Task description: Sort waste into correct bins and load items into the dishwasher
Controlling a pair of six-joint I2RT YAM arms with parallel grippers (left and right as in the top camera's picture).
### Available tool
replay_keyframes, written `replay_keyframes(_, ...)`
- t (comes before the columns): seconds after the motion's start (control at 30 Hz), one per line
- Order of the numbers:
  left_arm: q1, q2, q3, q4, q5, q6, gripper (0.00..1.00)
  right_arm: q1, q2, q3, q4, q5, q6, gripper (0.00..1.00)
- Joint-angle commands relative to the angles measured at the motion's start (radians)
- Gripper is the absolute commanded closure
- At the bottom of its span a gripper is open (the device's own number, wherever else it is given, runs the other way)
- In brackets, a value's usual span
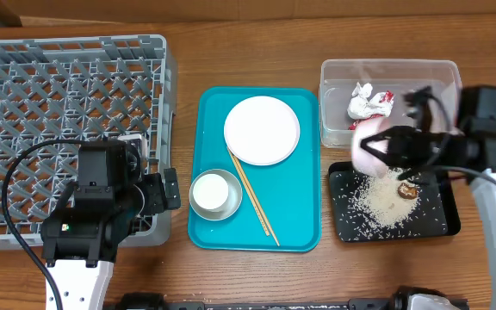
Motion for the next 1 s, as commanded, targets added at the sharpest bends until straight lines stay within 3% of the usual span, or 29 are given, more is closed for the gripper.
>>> replay_keyframes(0.0, -0.006, -0.003, 0.024, 0.001, 0.008, -0.010, 0.00, 0.220, -0.006, 0.040, 0.093, 0.284, 0.073, 0.96)
replay_keyframes(0.2, -0.006, -0.003, 0.024, 0.000, 0.009, -0.010, 0.00, 0.570, 0.112, 0.040, 0.371, 0.592, 0.092, 0.96)
replay_keyframes(0.37, -0.006, -0.003, 0.024, 0.001, 0.015, -0.010, 0.00, 0.695, 0.327, 0.040, 0.572, 0.639, 0.092, 0.96)
replay_keyframes(0.53, -0.006, -0.003, 0.024, 0.001, 0.016, -0.010, 0.00, 0.716, 0.525, 0.040, 0.692, 0.639, 0.092, 0.96)
replay_keyframes(0.67, -0.006, -0.003, 0.024, 0.001, 0.019, -0.010, 0.00, 0.716, 0.555, 0.040, 0.701, 0.639, 0.092, 0.96)
replay_keyframes(0.73, -0.006, -0.003, 0.023, 0.002, 0.020, -0.010, 0.00, 0.716, 0.547, 0.053, 0.689, 0.635, 0.093, 0.87)
replay_keyframes(0.8, -0.006, -0.003, 0.024, 0.001, 0.020, -0.010, 0.00, 0.716, 0.533, 0.121, 0.579, 0.600, 0.097, 0.65)
replay_keyframes(0.97, -0.006, -0.003, 0.024, 0.004, 0.019, -0.010, 0.00, 0.724, 0.526, 0.275, 0.365, 0.438, 0.148, 0.62)
